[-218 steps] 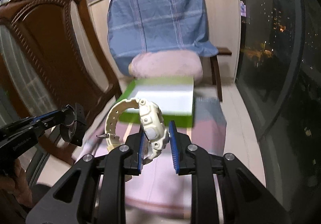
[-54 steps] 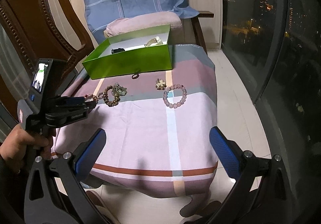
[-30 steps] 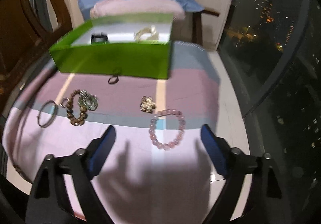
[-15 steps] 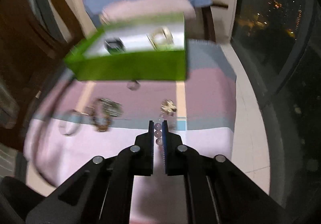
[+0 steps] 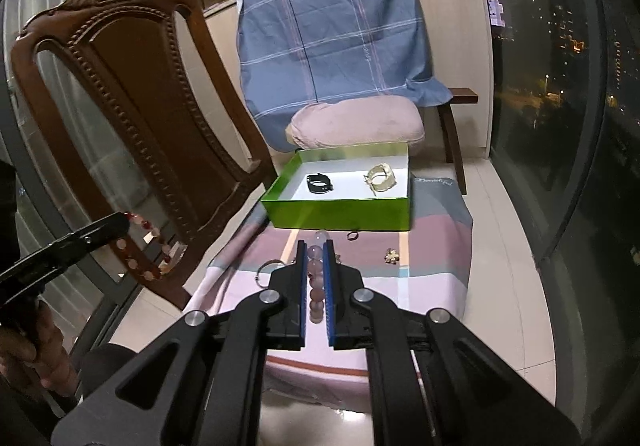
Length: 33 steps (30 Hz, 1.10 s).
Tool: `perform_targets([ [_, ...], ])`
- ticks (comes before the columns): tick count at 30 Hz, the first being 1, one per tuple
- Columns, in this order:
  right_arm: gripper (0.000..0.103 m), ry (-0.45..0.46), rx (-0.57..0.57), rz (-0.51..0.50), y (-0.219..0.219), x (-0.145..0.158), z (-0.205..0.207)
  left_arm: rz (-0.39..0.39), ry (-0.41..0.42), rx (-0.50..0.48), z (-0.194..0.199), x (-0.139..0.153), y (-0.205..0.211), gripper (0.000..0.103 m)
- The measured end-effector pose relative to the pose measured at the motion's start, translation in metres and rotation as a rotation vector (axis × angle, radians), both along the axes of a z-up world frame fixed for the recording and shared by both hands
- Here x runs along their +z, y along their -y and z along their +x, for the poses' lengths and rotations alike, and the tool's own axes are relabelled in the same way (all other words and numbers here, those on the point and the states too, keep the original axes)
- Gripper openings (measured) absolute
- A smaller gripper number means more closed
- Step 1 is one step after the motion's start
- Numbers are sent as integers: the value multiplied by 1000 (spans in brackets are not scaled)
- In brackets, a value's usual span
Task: Organize jewelry
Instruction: 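Grasp the pink beaded bracelet with the right gripper while the left holds the red bracelet, then carry the red bracelet in the left gripper while the right carries the pink bracelet over the box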
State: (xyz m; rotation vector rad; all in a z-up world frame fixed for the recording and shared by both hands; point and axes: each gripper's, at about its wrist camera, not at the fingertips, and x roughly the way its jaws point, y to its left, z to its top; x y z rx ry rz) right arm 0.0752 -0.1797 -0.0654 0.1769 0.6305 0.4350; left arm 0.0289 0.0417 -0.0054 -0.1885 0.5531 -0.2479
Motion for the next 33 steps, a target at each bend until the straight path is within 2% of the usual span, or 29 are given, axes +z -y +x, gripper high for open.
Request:
perform_targets([
  [15,8,43,25,0,-6,13,-38,38,-4,16,-29,7,10,8],
  [33,8,34,18,2,-3,10,-41,53,-23,-1,-27,4,20,8],
])
